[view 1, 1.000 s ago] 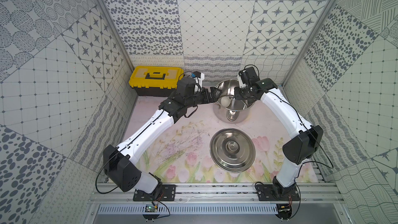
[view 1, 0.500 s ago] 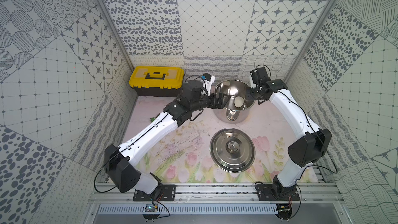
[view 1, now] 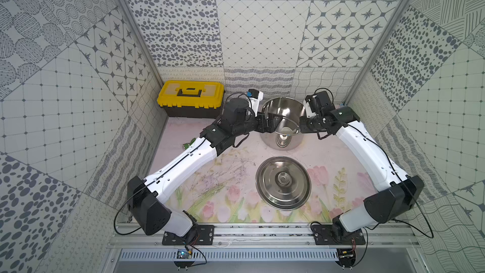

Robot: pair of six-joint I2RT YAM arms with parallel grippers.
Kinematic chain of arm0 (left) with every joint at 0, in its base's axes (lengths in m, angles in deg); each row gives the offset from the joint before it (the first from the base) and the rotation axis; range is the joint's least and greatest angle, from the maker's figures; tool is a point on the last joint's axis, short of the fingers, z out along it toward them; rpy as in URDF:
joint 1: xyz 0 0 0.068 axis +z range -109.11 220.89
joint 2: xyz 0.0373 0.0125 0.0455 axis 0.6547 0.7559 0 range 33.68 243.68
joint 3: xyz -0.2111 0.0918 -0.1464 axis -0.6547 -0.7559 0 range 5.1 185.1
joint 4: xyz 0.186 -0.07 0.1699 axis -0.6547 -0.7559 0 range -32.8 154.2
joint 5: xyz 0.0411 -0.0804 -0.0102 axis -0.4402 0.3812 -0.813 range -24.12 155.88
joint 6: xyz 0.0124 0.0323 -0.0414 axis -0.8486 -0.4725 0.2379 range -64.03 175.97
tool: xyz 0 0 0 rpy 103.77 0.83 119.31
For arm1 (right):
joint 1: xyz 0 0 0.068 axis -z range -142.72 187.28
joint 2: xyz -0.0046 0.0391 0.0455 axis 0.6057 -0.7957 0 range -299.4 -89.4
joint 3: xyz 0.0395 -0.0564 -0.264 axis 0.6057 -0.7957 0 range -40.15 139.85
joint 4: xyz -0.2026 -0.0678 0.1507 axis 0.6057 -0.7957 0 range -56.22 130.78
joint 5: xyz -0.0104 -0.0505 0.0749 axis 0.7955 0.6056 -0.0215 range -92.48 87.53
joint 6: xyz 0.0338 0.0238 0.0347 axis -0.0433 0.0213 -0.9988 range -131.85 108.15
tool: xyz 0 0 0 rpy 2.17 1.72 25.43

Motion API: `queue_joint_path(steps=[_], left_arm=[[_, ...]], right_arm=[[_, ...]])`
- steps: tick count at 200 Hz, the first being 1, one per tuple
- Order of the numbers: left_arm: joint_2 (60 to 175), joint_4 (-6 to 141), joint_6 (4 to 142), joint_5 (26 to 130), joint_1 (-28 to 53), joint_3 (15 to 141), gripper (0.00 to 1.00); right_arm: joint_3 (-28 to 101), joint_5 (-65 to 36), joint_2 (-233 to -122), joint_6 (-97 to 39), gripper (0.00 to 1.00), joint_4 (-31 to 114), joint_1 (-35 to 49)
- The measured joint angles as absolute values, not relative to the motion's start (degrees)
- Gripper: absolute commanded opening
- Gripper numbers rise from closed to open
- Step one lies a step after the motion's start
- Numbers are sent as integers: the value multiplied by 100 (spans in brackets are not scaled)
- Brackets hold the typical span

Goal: Stir the soup with a spoon
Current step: Stir the soup in the pan with a stick.

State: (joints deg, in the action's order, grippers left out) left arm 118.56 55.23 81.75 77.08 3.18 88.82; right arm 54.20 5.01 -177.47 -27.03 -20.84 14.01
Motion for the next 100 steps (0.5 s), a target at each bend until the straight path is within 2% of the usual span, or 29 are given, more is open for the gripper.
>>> queue_joint_path(steps=[37, 100], left_arm=[[11828, 5601, 8177, 7695, 311, 8847, 100], [11631, 5595, 8181, 7595, 268, 8698, 100]], right_arm=[[5555, 304, -17902, -2979, 0, -2050, 1215], [6663, 315, -18964, -3114, 0, -1822, 1253]])
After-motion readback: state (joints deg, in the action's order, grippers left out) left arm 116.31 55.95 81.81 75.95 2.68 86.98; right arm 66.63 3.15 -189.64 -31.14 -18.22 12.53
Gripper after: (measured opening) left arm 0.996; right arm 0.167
